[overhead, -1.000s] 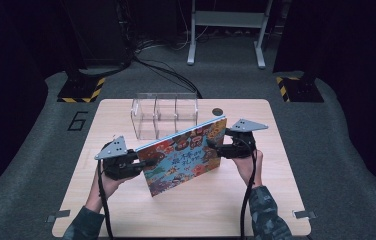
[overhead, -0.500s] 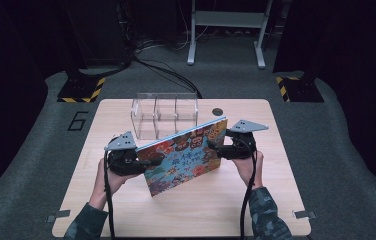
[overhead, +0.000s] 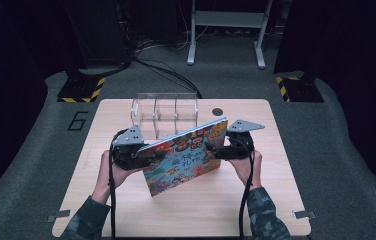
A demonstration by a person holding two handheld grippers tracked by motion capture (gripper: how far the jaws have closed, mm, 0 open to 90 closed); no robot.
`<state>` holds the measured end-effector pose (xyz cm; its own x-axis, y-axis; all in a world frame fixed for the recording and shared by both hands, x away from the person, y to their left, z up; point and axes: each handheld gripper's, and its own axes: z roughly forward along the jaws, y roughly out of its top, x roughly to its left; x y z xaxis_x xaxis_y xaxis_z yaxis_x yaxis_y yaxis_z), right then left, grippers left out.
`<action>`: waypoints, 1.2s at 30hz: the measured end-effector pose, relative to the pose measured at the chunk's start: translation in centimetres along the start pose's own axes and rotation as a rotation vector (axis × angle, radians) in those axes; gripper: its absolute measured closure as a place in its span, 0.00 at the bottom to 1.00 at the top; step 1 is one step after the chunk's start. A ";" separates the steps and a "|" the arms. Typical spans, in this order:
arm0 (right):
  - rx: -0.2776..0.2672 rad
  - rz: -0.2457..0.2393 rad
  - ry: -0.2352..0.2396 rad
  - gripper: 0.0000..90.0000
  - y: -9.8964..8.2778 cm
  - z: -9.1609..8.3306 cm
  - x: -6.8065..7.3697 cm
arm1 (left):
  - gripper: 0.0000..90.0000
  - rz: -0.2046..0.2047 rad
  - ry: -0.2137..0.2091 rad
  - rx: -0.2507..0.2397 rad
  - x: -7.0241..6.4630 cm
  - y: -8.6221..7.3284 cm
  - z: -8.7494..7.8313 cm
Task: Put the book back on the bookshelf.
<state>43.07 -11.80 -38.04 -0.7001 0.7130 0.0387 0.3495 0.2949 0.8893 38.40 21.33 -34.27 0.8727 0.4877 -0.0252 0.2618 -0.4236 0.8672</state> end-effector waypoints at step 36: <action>-0.017 0.008 -0.023 0.21 -0.2 0.0 0.3 | 0.86 -0.017 -0.061 0.060 0.8 1.4 0.5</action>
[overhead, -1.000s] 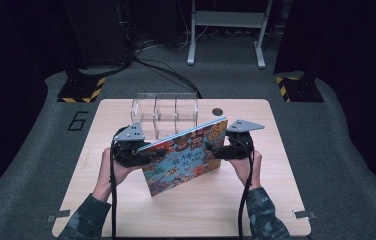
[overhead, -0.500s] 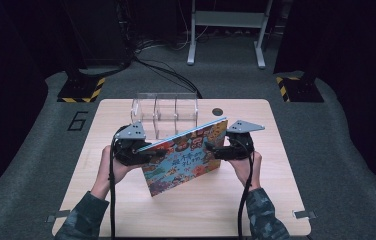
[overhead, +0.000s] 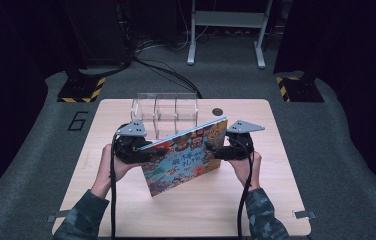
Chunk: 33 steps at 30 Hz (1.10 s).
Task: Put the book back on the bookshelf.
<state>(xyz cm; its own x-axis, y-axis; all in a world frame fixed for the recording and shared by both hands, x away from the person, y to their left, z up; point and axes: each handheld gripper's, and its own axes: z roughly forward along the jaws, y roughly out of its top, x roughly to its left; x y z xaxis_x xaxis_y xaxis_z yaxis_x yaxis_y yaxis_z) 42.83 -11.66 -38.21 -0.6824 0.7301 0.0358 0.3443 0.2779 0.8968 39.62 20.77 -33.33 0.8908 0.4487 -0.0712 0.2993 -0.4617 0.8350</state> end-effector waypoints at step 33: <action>0.159 0.391 -0.226 0.13 -15.5 -0.3 -7.4 | 0.90 -0.019 0.026 0.068 0.3 2.3 -0.1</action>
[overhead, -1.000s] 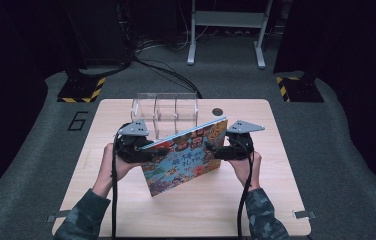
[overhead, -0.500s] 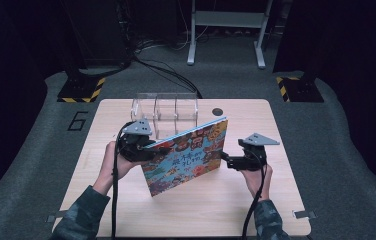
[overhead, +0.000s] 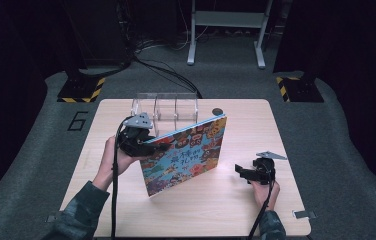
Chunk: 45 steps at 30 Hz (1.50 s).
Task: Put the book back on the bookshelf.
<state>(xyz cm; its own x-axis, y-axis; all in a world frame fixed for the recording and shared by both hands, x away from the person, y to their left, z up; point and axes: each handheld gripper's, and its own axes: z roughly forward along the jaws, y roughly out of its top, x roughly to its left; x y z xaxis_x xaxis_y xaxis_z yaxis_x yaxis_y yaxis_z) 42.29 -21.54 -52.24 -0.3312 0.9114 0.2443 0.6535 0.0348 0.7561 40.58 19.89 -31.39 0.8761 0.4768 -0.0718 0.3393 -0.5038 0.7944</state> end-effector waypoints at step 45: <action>0.021 -0.064 -0.133 0.12 -0.2 0.9 0.7 | 0.90 -0.110 0.158 -0.053 4.0 -2.7 -9.4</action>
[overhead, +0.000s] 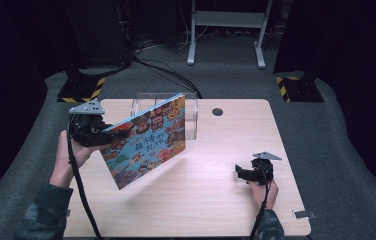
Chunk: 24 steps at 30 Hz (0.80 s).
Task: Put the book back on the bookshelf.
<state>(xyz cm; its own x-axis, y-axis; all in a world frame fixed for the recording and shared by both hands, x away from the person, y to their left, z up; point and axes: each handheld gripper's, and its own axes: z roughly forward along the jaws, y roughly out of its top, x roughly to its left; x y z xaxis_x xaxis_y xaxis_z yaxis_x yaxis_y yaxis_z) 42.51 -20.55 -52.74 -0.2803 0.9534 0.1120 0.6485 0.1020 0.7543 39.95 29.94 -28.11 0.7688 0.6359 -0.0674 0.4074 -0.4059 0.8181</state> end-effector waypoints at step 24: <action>0.034 -0.072 -0.069 0.10 0.1 0.5 0.9 | 0.90 -0.059 0.087 -0.019 2.0 -1.4 -4.4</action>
<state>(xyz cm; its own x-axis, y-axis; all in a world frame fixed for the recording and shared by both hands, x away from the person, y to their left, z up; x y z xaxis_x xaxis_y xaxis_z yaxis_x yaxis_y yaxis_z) 42.66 -19.55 -52.85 -0.2787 0.9603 0.0124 0.6520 0.1798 0.7366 38.76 34.69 -26.83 0.6977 0.7133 -0.0664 0.4407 -0.3542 0.8248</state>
